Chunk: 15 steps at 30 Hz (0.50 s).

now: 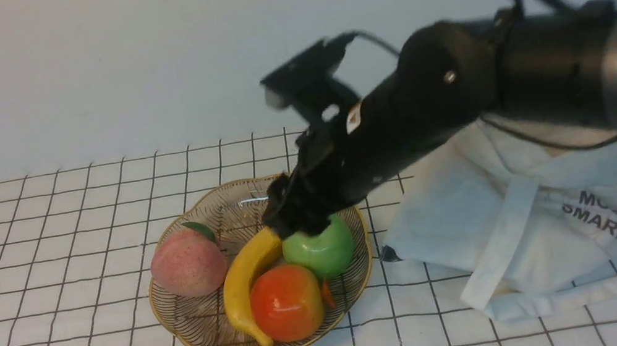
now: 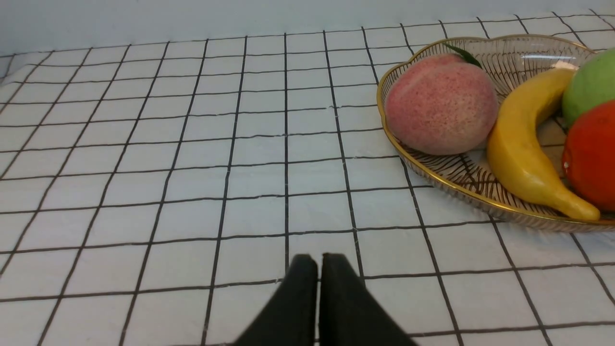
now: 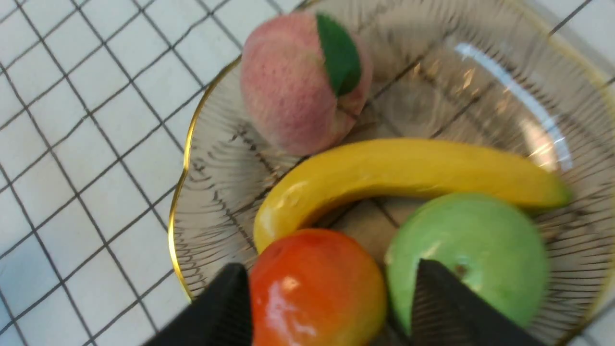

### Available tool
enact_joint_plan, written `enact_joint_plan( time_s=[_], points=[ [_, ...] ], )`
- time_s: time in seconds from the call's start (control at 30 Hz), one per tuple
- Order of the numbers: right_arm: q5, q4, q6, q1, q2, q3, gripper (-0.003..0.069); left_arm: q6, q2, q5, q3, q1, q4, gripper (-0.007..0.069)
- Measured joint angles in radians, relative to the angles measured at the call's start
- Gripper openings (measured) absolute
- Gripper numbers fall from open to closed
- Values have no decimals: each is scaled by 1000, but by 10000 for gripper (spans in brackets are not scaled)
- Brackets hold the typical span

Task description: Take the fruit out of the bag on the white checkered tablecloth and place them on the plate.

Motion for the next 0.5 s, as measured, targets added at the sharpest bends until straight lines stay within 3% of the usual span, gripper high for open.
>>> enact_joint_plan(
  time_s=[0.03,0.07,0.13,0.4,0.5],
  points=[
    [30,-107,85,-19,-65,-18,190,0,0,0,0,0,0,-8],
    [33,-120,97,-22,-83,-21,174,0,0,0,0,0,0,-8],
    [95,-286,262,-63,-211,-28,30,0,0,0,0,0,0,-8],
    [232,-591,546,-126,-604,-4,-13,0,0,0,0,0,0,-8],
    [251,-646,604,-130,-754,53,-14,0,0,0,0,0,0,-8]
  ],
)
